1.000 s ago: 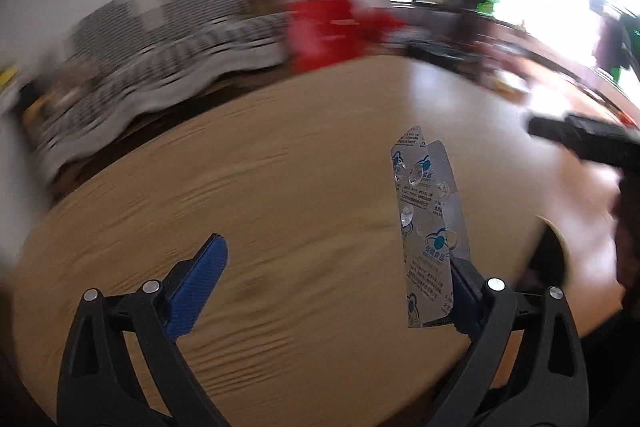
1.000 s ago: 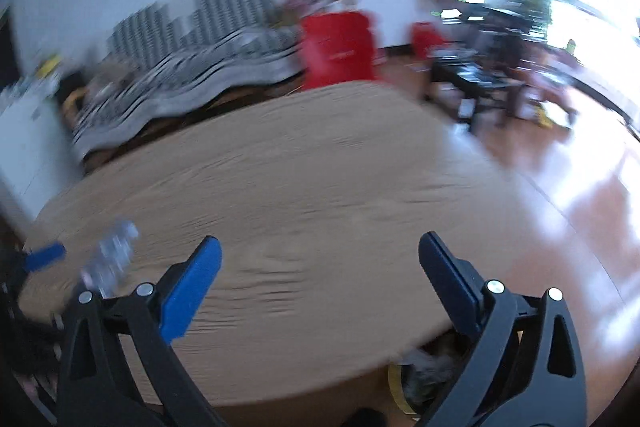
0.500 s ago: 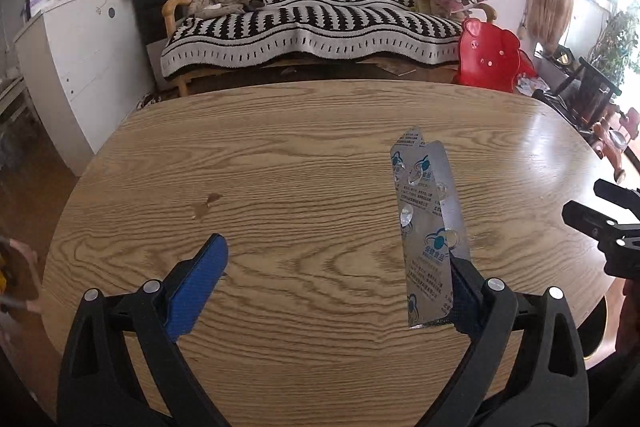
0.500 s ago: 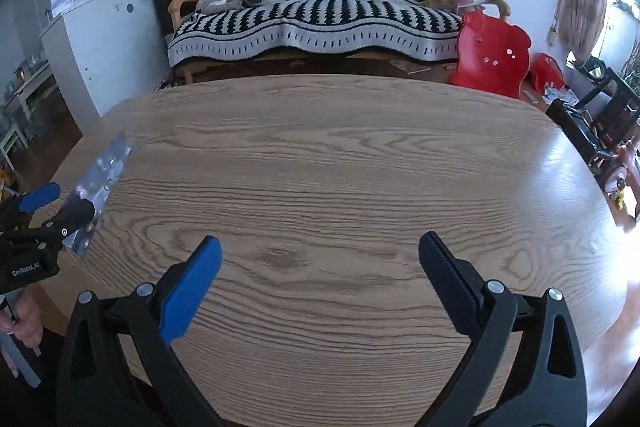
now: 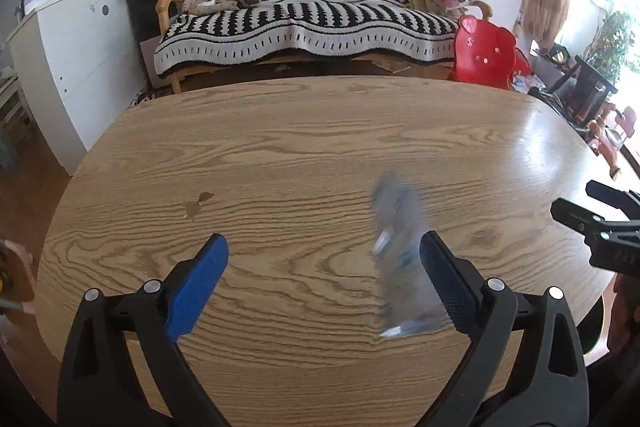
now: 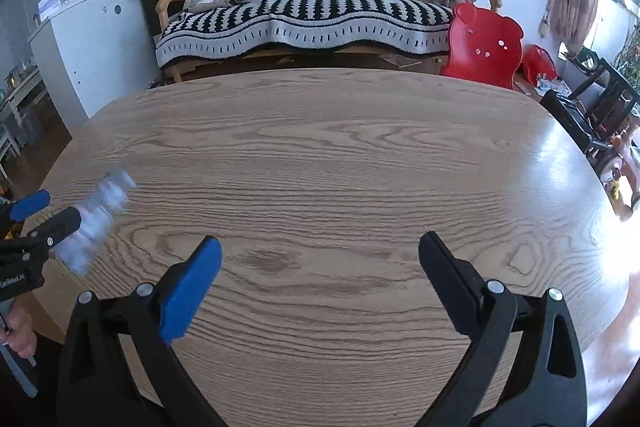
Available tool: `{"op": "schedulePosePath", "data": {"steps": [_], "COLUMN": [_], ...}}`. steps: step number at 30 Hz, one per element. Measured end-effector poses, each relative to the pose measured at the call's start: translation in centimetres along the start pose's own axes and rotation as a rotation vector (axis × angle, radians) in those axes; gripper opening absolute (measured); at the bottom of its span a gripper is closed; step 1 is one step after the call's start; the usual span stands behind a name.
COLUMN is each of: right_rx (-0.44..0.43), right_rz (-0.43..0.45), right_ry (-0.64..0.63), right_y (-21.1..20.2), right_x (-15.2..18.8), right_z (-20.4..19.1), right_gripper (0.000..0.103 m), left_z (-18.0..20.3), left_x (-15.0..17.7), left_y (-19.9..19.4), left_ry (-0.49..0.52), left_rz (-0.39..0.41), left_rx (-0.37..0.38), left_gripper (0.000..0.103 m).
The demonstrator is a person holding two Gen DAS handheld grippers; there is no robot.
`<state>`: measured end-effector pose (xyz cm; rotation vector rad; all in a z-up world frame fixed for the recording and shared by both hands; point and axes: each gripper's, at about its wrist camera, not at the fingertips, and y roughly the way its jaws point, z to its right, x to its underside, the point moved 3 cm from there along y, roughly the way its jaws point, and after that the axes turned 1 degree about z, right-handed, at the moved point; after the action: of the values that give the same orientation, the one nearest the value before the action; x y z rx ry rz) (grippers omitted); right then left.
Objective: Collect trash
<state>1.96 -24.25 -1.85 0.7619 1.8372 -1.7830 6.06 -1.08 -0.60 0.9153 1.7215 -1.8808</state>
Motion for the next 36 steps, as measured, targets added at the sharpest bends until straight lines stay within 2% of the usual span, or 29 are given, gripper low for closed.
{"op": "schedulePosePath", "data": {"steps": [18, 36], "right_rx": [0.003, 0.007], "right_rz": [0.002, 0.001], "right_ry": [0.015, 0.016], "right_y": [-0.5, -0.6], "right_x": [0.6, 0.5], "right_z": [0.7, 1.0], "right_gripper": [0.095, 0.095], "left_z": [0.5, 2.3], "left_x": [-0.2, 0.3], "left_y": [-0.1, 0.9], "left_ry": [-0.006, 0.036], "left_rz": [0.006, -0.025], "left_rx": [0.005, 0.008], "left_gripper": [0.094, 0.094]}}
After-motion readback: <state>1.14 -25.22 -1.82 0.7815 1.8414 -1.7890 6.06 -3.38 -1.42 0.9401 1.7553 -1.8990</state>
